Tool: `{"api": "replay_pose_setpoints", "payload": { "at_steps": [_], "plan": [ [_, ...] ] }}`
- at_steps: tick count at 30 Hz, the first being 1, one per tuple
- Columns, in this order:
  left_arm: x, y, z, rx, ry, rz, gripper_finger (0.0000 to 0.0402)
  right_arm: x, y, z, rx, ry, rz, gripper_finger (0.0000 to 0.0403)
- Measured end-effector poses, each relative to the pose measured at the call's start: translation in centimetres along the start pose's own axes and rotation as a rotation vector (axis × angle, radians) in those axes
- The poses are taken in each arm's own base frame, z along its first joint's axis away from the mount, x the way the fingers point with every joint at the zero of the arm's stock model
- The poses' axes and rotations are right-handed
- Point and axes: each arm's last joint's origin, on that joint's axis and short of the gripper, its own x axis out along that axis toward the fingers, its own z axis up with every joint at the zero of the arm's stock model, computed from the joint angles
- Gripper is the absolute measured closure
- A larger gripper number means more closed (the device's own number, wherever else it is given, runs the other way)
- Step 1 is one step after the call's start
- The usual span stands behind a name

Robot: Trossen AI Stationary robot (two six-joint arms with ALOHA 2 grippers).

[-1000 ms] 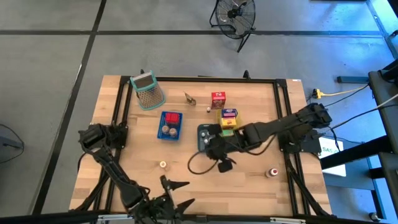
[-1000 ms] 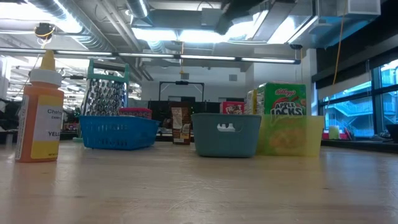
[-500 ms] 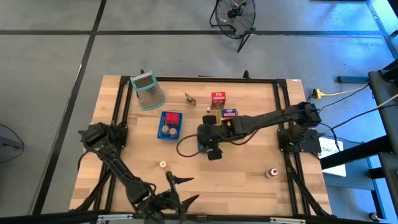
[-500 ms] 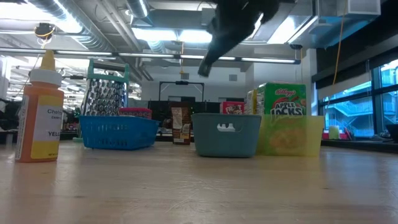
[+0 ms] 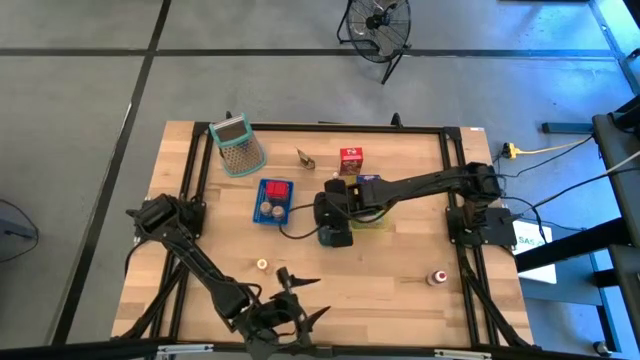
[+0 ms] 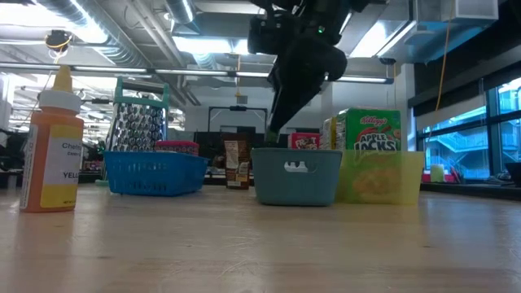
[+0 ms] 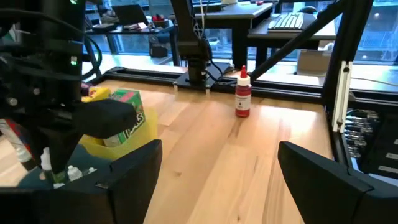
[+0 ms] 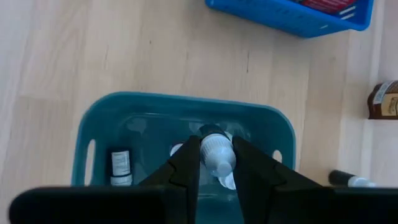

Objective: Pick & Place Kitchen Items
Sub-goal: Put the small green food coloring into the green bin

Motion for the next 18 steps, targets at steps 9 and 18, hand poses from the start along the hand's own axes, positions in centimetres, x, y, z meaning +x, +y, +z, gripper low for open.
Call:
{"api": "replay_pose_setpoints", "payload": {
  "at_steps": [9,18],
  "plan": [
    [-0.59,-0.07,-0.46,-0.051,0.014,0.001,0.0084,0.04,-0.23,-0.01,-0.010,-0.003,0.018,0.0323],
    [-0.64,-0.04,-0.57,-0.083,0.020,0.003,0.0084,0.15,0.62,0.02,-0.028,0.002,0.029,0.0323]
  ]
}}
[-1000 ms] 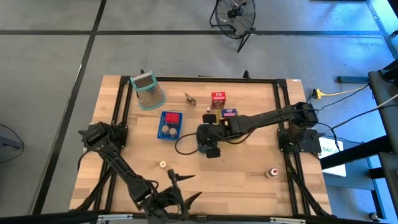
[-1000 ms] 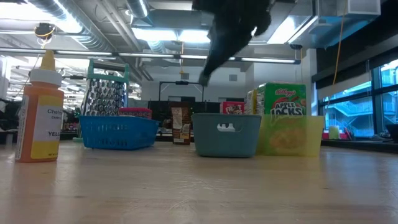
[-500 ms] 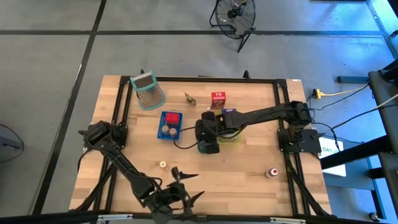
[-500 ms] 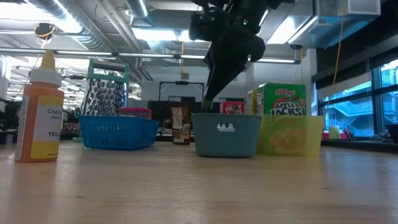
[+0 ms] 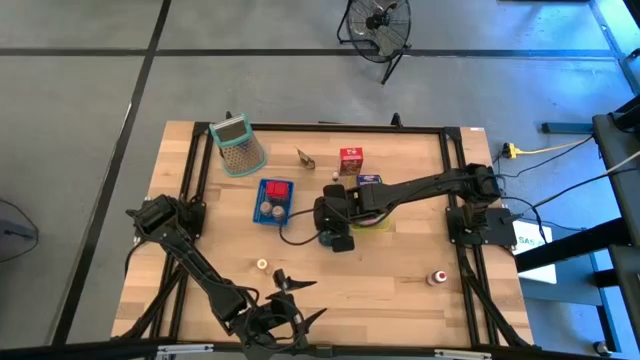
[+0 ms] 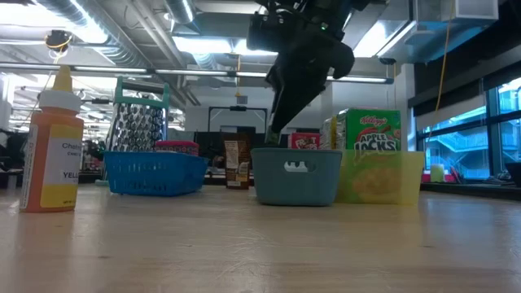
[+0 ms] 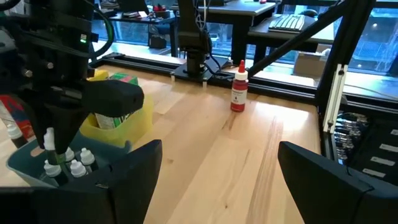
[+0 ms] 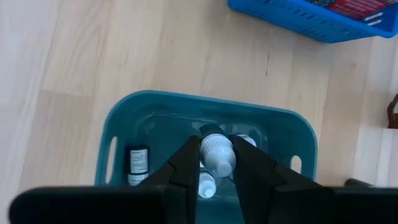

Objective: Pick & Place Kitchen Items
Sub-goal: Put the small green food coloring into the green bin

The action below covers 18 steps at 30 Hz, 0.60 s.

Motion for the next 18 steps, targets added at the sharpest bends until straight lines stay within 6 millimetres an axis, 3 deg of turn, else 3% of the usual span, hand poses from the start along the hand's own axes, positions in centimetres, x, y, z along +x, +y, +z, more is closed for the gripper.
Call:
{"api": "replay_pose_setpoints", "payload": {
  "at_steps": [18],
  "plan": [
    [0.0,0.0,0.0,0.038,0.001,-0.001,0.0084,1.3,0.6,0.1,0.007,0.006,0.026,0.0323]
  ]
}}
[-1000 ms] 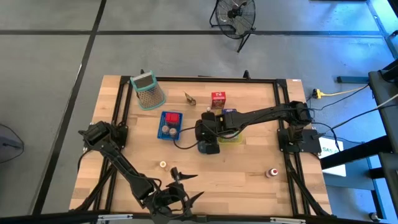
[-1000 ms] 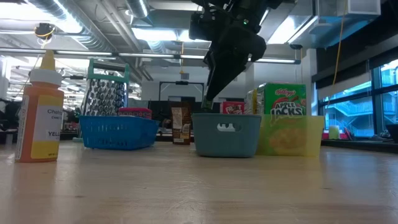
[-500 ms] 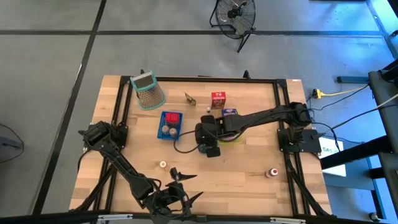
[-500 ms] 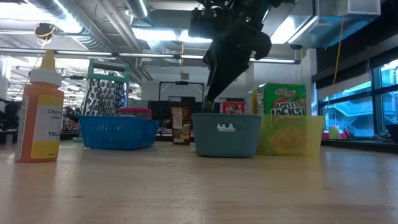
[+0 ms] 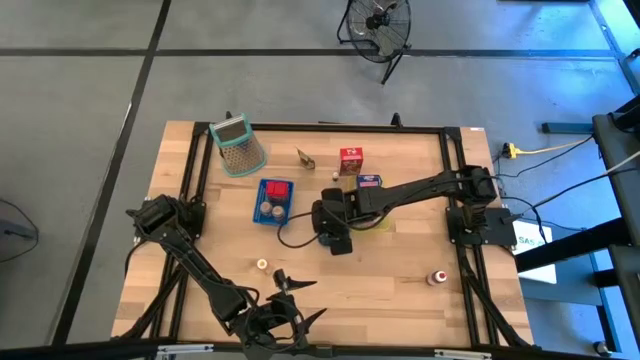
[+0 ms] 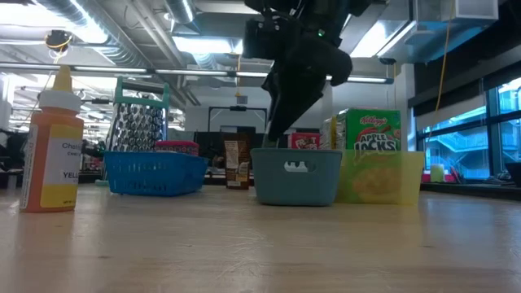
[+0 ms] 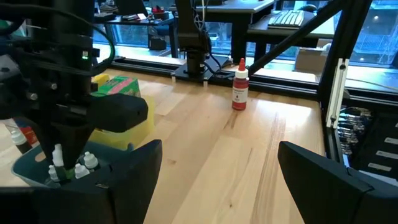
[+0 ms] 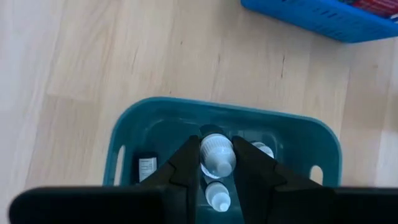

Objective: Pick & Place Kitchen Items
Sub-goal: Put the small green food coloring into the green bin

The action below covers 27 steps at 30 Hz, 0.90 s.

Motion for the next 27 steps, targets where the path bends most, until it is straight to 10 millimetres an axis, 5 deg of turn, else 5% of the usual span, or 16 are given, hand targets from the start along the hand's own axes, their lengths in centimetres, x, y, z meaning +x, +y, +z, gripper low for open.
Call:
{"api": "replay_pose_setpoints", "payload": {
  "at_steps": [27],
  "plan": [
    [0.0,0.0,0.0,-0.002,0.000,0.001,0.0084,2.2,0.2,-0.1,-0.017,0.024,0.007,0.0323]
  ]
}}
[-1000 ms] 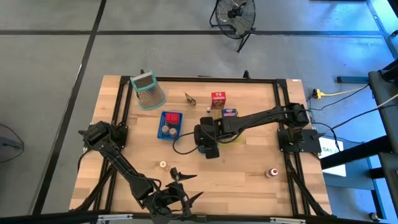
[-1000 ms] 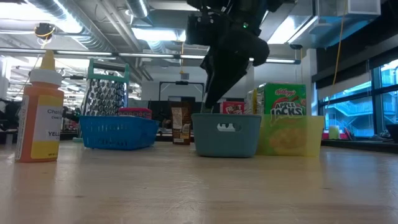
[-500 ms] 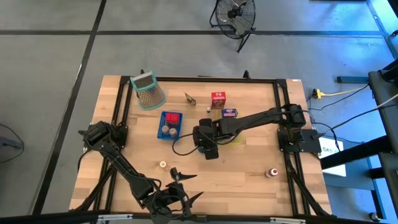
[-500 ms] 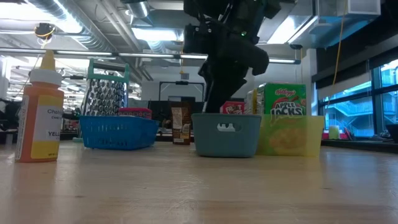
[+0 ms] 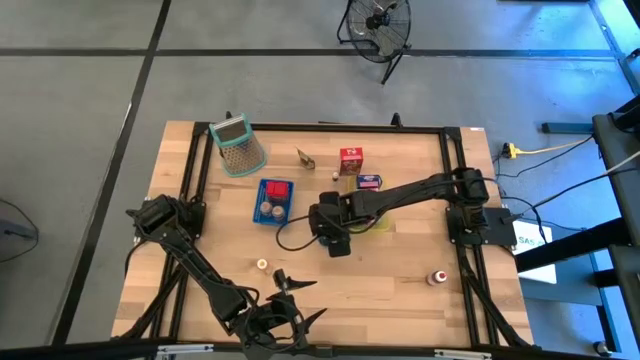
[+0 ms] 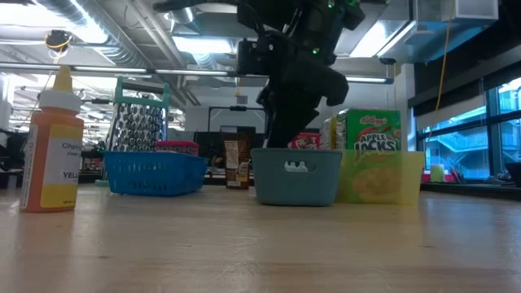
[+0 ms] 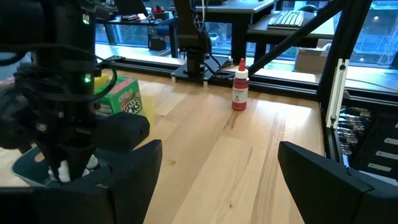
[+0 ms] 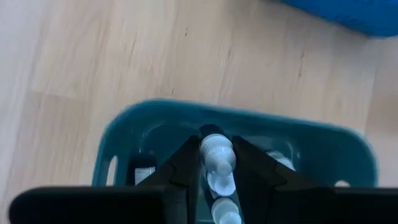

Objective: Pick & Place Kitchen Items
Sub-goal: Put the small green food coloring into the green bin

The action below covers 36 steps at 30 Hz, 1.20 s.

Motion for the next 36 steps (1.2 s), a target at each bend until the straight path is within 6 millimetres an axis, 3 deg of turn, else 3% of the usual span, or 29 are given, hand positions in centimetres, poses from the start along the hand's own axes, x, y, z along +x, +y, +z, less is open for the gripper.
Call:
{"api": "replay_pose_setpoints", "payload": {
  "at_steps": [7,36],
  "plan": [
    [0.0,0.0,0.0,0.000,0.000,0.000,0.0084,1.1,0.1,-0.1,0.002,0.016,0.030,0.0323],
    [0.0,0.0,0.0,0.004,0.003,0.001,0.0084,2.1,-0.3,-0.6,0.003,0.056,0.054,0.0322]
  ]
}}
